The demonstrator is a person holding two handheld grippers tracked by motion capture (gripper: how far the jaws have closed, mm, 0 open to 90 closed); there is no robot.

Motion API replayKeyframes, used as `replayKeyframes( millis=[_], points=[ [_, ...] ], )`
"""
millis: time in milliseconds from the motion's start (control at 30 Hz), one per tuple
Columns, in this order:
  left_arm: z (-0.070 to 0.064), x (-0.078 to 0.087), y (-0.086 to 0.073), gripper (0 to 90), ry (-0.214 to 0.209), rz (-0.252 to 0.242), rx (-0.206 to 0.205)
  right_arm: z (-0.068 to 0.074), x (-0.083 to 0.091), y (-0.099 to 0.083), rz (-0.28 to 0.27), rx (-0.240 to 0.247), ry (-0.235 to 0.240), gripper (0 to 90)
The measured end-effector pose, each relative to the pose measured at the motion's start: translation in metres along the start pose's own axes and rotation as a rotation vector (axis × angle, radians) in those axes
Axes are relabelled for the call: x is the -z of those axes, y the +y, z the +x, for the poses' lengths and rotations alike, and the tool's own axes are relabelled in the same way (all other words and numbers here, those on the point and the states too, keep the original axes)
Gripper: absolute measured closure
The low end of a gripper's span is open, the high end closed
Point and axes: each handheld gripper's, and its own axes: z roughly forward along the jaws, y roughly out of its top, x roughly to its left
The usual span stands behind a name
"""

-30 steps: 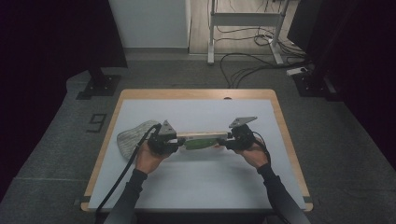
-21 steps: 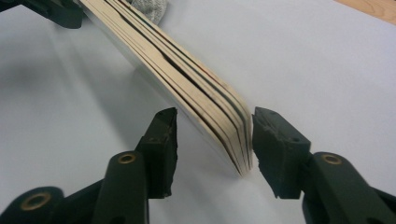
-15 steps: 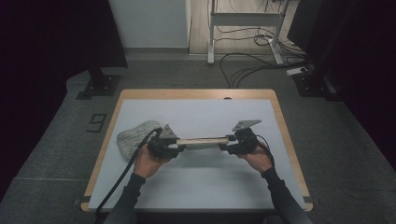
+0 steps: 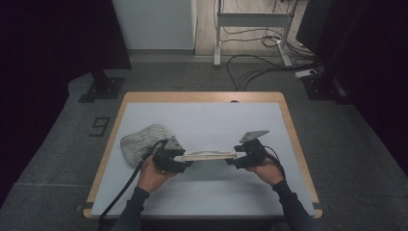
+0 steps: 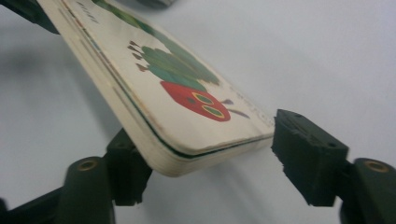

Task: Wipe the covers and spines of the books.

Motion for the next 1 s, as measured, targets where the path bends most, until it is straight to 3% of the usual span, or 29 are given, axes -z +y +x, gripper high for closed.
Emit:
replayKeyframes(
  millis=[133,500,700,1000],
  points=[
    [0.0,-0.004,-0.008,36.5,-0.034,0.009,0.046,0.003,-0.002,-0.007,0.02,-0.01,0.0,23.3],
    [-0.009,-0.01,-0.024,25.9,-0.024,0.03,0.099,0.011,-0.005,-0.024,0.041,-0.041,0.003,20.4],
    [-0.014,-0.013,-0.032,24.4,-0.024,0.036,0.107,0.016,-0.006,-0.032,0.05,-0.043,-0.001,20.7],
    [-0.022,-0.017,-0.043,25.3,-0.023,0.043,0.088,0.024,-0.006,-0.044,0.037,-0.038,0.023,21.5]
  ],
)
